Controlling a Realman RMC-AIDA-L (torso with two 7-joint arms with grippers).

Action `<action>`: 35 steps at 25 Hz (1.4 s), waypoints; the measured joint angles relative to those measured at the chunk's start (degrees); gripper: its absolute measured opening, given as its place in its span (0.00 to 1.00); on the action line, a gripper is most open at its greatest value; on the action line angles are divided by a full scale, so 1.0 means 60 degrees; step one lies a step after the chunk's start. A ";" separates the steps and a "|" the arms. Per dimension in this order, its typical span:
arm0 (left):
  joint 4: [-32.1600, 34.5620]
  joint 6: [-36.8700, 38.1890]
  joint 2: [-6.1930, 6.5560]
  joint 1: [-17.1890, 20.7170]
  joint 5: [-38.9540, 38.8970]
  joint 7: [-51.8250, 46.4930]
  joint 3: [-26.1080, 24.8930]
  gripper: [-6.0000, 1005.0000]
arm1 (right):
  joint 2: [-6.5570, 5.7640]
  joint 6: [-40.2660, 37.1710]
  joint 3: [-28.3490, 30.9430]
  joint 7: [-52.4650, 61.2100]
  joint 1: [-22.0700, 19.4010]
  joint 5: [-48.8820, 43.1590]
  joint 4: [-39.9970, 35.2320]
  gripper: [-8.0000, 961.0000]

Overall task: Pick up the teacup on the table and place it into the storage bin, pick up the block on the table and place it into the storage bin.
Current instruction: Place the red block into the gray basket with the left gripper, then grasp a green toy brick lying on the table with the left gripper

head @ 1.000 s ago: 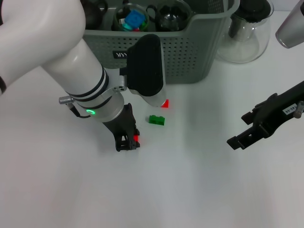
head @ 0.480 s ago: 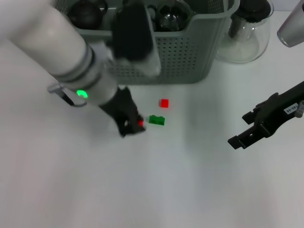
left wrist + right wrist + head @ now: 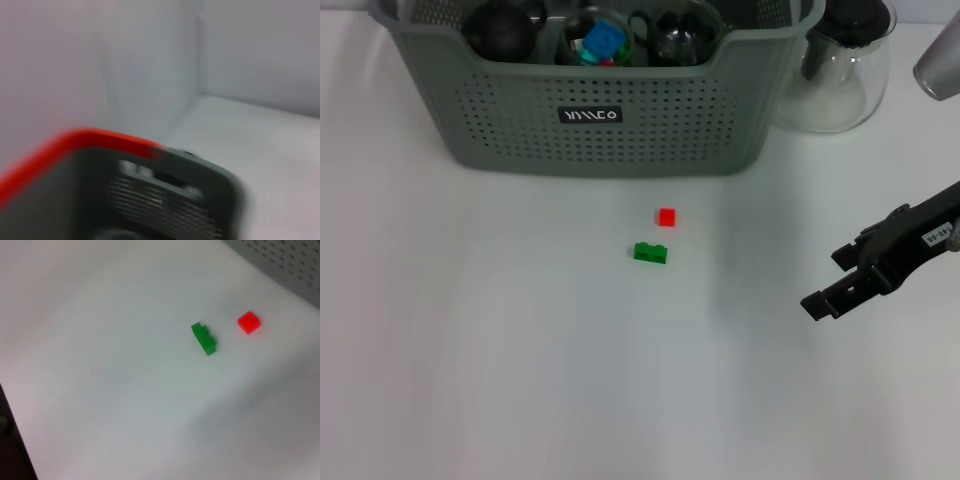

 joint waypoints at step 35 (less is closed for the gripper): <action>-0.3104 -0.1571 0.0697 -0.0979 0.0040 0.0601 0.0022 0.66 | -0.0006 0.0219 0.0325 0.0032 0.0558 0.0134 0.1013 0.96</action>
